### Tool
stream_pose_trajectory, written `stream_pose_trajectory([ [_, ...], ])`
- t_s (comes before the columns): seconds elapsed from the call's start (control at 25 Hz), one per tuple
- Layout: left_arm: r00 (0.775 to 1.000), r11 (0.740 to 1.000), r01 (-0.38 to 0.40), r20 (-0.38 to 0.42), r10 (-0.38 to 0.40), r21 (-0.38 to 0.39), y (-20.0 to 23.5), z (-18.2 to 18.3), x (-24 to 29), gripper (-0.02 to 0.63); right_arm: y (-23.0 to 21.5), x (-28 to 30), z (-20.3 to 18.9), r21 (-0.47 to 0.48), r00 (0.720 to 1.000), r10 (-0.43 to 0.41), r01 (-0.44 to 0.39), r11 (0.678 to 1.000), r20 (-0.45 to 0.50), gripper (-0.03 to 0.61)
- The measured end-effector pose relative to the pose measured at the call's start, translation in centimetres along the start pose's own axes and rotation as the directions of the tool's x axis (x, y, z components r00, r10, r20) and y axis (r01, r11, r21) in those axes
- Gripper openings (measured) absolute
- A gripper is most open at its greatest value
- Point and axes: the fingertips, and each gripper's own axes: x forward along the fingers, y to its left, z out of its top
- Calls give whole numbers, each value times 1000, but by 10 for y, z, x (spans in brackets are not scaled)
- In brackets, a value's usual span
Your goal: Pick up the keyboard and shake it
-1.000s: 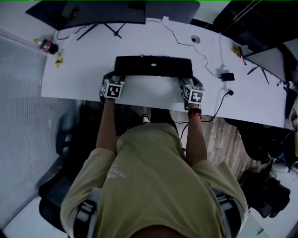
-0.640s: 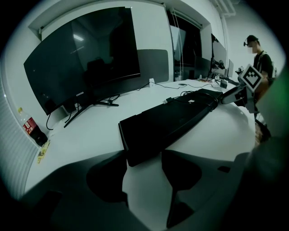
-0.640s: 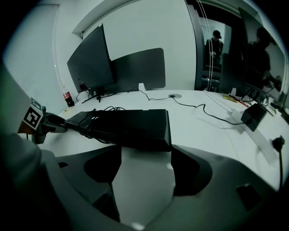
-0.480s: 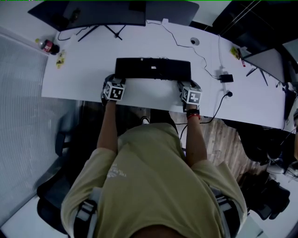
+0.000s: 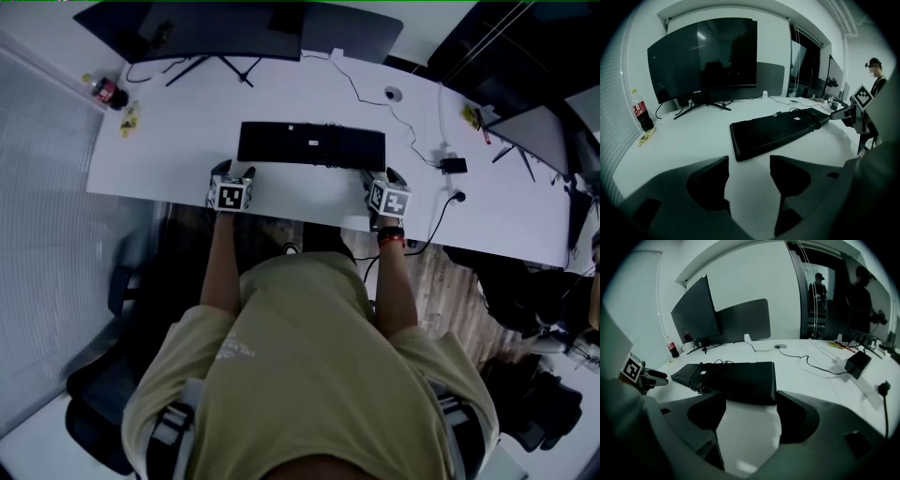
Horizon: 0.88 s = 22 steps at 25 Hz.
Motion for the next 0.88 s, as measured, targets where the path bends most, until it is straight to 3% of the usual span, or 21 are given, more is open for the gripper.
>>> stream_pose_trajectory([
  [0.28,993,995,83,89,-78,-52,-17,23,-24,279,28,-23,32,71,992,63,-71,995,108,351],
  [0.44,981,993,102,173,-90,-66,-25,47,-40,264,47,-39,53,45,983,87,-95,994,161,331],
  [0.88,910,985,166,392,-138,-40,-58,116,-114,189,104,-101,109,-32,942,116,-112,993,314,211],
])
